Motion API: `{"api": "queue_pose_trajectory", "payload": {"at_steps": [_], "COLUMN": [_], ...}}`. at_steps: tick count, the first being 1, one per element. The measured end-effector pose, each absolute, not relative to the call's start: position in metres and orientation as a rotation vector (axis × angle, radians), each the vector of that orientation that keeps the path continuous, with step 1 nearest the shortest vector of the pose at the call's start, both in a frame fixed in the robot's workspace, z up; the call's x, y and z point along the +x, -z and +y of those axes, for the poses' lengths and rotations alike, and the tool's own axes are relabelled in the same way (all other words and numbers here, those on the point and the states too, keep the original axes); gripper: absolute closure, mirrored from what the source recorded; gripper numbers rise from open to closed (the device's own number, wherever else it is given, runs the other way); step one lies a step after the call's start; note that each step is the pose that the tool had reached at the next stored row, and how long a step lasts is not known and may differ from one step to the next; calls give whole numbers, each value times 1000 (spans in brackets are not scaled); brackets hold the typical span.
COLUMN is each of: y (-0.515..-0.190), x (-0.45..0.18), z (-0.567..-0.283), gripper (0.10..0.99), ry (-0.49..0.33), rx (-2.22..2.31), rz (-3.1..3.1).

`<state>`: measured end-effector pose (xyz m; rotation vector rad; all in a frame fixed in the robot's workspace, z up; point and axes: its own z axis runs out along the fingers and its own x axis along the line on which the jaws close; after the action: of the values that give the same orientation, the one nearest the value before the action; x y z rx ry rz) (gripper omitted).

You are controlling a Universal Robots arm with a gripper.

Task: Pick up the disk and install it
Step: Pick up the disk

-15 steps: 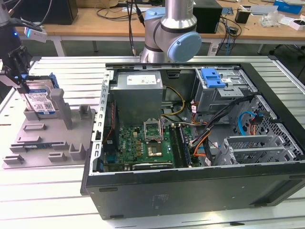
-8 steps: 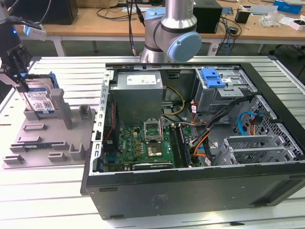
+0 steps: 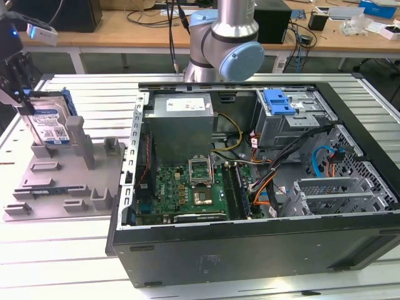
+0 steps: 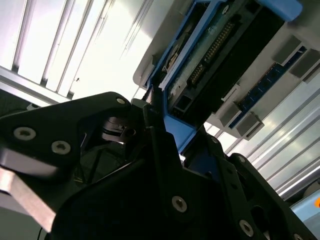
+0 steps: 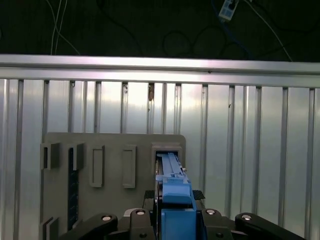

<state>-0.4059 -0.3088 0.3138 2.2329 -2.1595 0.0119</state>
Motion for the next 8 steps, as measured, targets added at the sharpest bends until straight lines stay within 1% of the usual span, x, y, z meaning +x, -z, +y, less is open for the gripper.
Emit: {"api": "queue_pose_trajectory", "payload": {"at_steps": [8], "y": [-337], "x": [-406], "z": [-309], "gripper": [718], "ry": [-12], "rx": [2233], "rz": [-2159]}}
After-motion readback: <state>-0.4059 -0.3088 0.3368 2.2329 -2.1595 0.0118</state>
